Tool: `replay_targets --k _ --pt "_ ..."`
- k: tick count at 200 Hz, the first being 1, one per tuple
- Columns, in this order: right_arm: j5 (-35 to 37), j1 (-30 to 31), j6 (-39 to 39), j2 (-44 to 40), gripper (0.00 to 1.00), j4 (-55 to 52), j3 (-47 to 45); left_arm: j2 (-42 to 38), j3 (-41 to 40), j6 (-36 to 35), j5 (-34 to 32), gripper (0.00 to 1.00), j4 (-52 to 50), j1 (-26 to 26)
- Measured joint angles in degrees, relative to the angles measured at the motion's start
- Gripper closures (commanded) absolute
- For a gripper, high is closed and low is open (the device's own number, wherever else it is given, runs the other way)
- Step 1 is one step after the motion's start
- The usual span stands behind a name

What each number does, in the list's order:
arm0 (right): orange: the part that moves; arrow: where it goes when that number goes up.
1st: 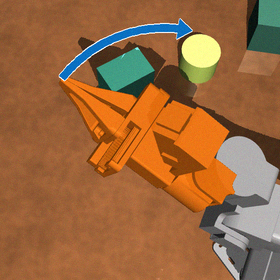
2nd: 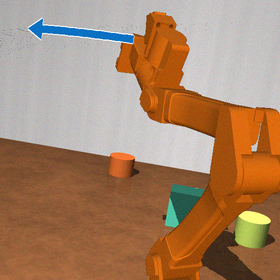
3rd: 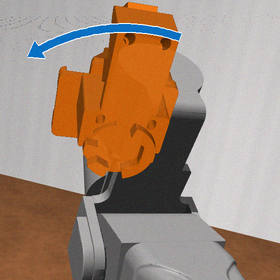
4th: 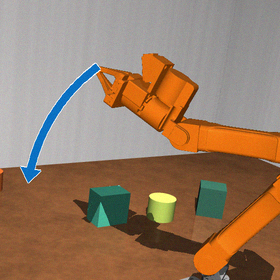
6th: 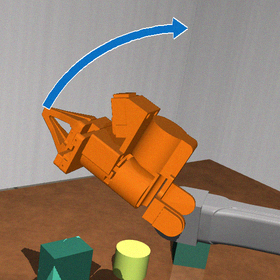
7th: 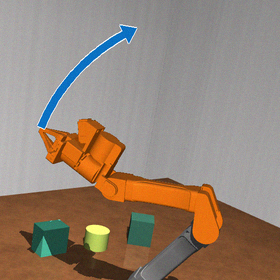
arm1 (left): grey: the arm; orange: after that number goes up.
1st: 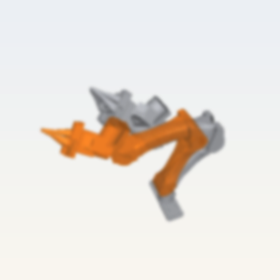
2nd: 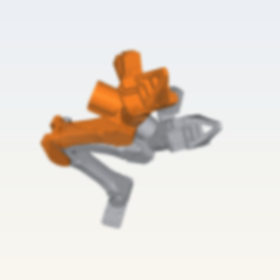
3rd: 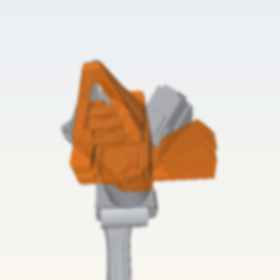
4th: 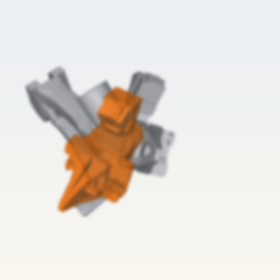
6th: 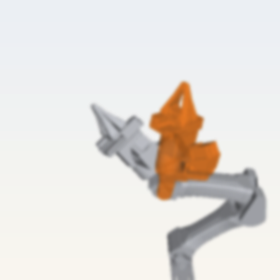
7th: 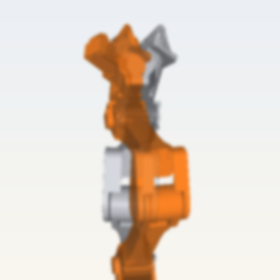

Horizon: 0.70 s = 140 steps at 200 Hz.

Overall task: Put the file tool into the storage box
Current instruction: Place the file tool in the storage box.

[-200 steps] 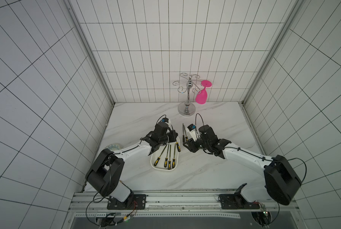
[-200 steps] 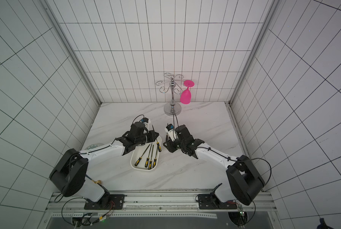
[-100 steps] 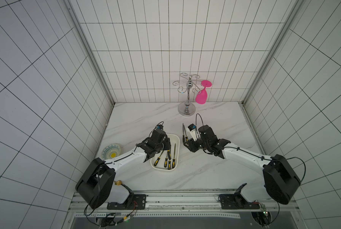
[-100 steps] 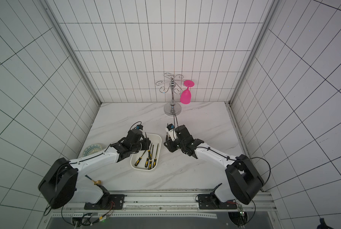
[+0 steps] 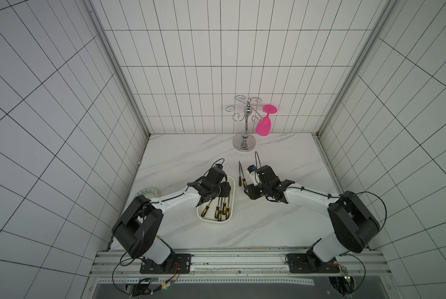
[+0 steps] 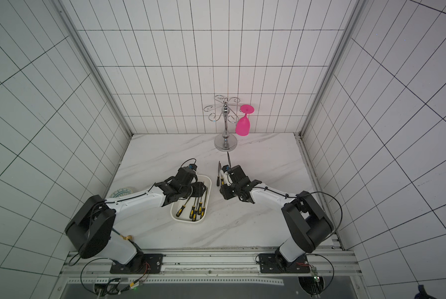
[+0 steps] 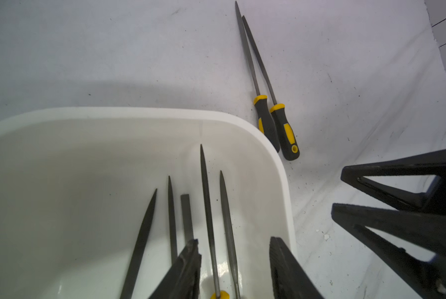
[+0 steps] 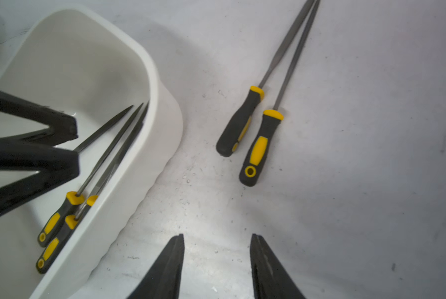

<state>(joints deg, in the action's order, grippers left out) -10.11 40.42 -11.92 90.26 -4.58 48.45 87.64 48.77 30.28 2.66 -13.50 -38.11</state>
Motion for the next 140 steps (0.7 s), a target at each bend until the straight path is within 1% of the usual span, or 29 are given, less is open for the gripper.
replay_targets --k 29,55,98,140 --pt "0.9 -2.2 -0.7 1.0 0.54 0.0 0.4 0.5 0.4 -0.1 0.0 0.51 -0.7 0.0" --pt "1.2 -3.0 -1.0 3.3 0.54 0.0 1.9 0.6 0.5 -0.2 0.0 0.51 -0.7 0.0" --pt "1.2 -3.0 -1.2 6.5 0.54 0.0 4.1 0.6 0.5 -0.3 0.0 0.51 -0.7 0.0" --pt "1.2 -3.0 -1.2 10.1 0.54 -0.4 8.8 0.5 0.5 -0.3 0.0 0.50 -0.7 0.0"
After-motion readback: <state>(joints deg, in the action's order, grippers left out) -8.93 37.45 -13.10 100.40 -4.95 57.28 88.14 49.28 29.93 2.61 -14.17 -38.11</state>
